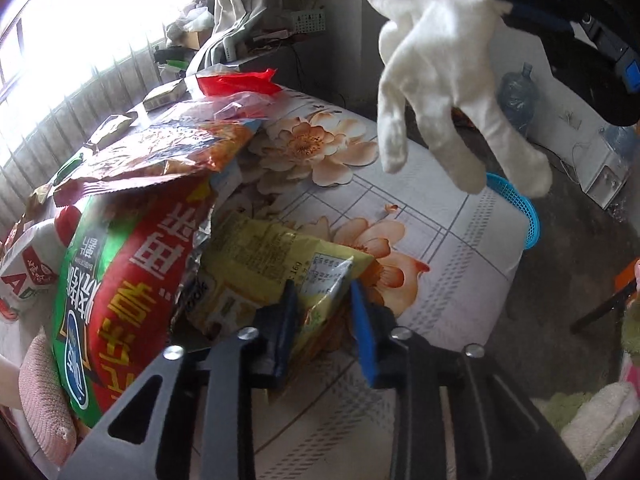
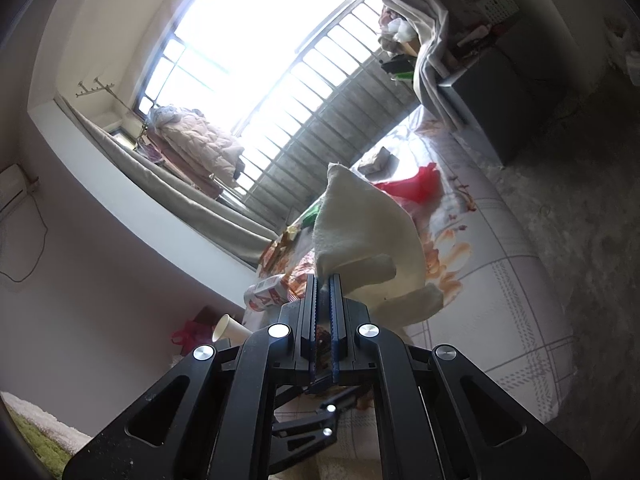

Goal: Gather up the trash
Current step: 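Lift the glove with the right tool while the left tool grasps the yellow snack packet, then carry the glove and the yellow packet over the blue wastebasket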

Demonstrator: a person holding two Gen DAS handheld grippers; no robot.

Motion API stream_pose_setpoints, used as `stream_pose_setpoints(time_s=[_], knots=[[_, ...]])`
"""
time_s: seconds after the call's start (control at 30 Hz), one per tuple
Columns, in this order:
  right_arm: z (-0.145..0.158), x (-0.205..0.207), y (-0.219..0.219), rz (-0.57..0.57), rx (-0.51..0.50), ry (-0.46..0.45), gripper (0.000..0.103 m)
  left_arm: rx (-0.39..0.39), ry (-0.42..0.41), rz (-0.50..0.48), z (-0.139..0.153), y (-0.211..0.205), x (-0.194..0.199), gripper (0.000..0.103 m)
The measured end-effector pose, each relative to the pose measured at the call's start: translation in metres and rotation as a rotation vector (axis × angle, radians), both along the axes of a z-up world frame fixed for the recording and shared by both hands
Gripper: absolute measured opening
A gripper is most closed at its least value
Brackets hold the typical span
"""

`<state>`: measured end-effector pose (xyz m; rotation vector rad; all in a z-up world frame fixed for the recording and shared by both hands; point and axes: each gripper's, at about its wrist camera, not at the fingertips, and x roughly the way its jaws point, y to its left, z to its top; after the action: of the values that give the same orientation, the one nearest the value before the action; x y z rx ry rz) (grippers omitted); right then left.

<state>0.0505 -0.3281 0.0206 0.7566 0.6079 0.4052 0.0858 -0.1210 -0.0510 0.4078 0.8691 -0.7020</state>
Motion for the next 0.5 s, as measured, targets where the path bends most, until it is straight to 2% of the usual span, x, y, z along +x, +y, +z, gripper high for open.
stream_pose_setpoints(time_s=[0.2,0.5], knots=[[-0.008,-0.011,-0.008,-0.013,0.001,0.025,0.004,-0.036,0.006,0.002,0.006,-0.002,-0.007,0.010],[-0.019,-0.044,-0.039,-0.108,0.054,0.026,0.004,-0.124,0.033,-0.073,0.038,-0.017,-0.032,0.008]])
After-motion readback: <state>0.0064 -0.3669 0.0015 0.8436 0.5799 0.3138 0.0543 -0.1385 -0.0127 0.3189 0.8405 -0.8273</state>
